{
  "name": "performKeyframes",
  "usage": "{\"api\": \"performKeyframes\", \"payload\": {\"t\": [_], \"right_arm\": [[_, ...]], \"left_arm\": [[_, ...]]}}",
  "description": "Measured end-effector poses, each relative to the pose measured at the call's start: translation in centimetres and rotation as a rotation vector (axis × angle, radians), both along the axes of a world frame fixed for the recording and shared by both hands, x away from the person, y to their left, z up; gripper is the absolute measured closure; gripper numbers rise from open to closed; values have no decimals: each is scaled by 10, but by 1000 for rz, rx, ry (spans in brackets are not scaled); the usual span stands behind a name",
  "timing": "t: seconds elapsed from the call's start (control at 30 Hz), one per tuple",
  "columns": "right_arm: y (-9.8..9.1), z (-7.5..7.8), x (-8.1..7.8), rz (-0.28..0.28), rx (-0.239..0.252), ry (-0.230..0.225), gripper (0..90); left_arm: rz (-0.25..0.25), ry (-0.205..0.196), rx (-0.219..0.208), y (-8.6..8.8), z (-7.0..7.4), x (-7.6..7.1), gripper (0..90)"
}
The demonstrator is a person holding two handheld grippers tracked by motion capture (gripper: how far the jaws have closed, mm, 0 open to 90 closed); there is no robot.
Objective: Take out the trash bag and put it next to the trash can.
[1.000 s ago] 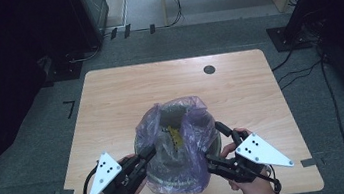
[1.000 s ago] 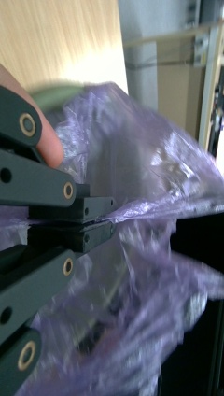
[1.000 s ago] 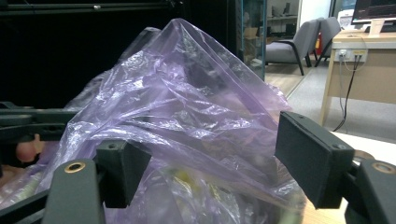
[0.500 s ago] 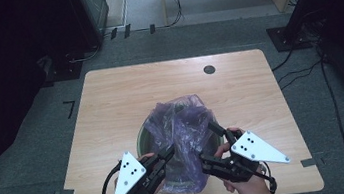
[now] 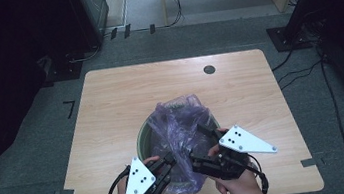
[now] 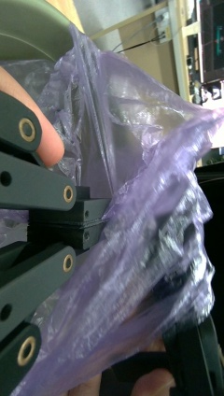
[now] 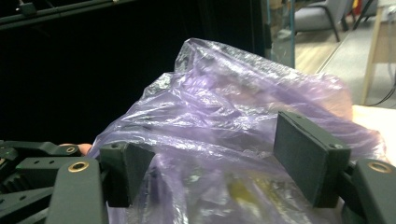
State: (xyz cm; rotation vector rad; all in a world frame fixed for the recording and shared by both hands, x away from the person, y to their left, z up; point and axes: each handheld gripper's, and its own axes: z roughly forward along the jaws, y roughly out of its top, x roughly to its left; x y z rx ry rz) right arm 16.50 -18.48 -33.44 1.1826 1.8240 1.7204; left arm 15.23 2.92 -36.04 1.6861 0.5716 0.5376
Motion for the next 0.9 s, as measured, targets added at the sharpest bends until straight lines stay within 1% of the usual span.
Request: {"api": "performKeyframes", "payload": {"t": [0.1,0.17,0.2,0.23,0.27,0.3,0.33,0.37,0.4,0.43,0.47,0.5,0.53,0.6,0.63,0.77,0.83,0.9], "right_arm": [[4,2,1,23,13,41,282],[5,4,4,55,26,102,258],[7,5,6,81,39,130,255],[8,5,7,98,39,147,254],[10,5,8,111,40,175,266],[11,5,9,121,44,191,317],[12,4,10,128,50,197,426],[12,4,10,138,51,192,567],[11,4,11,157,58,197,714],[10,3,11,160,63,196,793],[9,3,12,155,69,193,860],[7,3,12,153,73,183,895],[5,3,13,149,83,173,900],[0,3,12,138,98,143,900],[-2,3,11,131,99,128,900],[-9,5,8,84,106,63,900],[-13,6,7,62,113,40,900],[-17,7,6,41,115,12,900]], "left_arm": [[-14,-41,24,-3,0,-4,900],[-18,-79,52,-6,-1,-7,900],[-20,-92,60,-7,-1,-8,900],[-24,-115,76,-9,-1,-9,900],[-26,-133,89,-10,-2,-11,900],[-28,-145,97,-11,-2,-12,900],[-32,-156,103,-11,-3,-13,900],[-34,-160,105,-10,-3,-13,899],[-37,-160,101,-10,-3,-13,879],[-46,-156,95,-8,-4,-13,835],[-53,-154,83,-7,-4,-13,756],[-49,-153,74,-5,-5,-14,656],[-41,-151,61,-3,-5,-13,568],[-18,-137,33,2,-5,-11,435],[-9,-125,21,5,-4,-10,396],[22,-87,-34,20,-2,-4,317],[30,-73,-65,27,0,-2,295],[41,-67,-86,34,1,0,283]]}}
